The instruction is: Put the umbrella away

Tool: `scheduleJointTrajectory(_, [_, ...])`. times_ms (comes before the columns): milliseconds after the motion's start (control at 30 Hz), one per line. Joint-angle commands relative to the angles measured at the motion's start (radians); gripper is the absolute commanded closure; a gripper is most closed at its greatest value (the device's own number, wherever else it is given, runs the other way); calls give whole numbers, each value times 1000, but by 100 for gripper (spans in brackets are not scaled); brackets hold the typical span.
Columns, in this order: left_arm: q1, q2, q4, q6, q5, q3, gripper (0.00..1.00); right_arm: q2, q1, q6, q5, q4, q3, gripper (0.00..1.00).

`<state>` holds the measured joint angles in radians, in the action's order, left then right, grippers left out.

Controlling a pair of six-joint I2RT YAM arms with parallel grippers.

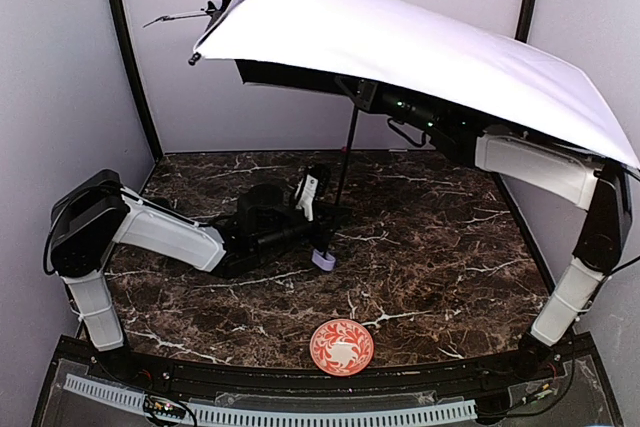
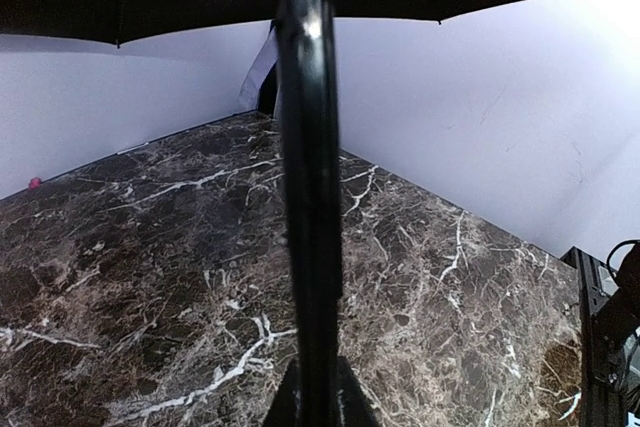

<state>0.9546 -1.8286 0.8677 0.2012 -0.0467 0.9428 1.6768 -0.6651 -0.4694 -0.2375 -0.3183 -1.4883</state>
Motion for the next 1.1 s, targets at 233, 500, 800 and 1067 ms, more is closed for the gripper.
scheduleJointTrajectory(233, [7,98,143,-146,-331,-11,45,-65,44,81,-466,-184,31,100])
scheduleJointTrajectory(500, [-17,83,147,-69,-393,10,39,-41,45,-90,-626,-366,16,100])
scheduleJointTrajectory(800, [-98,113,225,-39,-523,-34,45,-36,45,-65,-600,-319,-2,100])
scheduleJointTrajectory(1067, [-126,76,173,-110,-622,-3,28,-17,46,-64,-741,-333,-25,100])
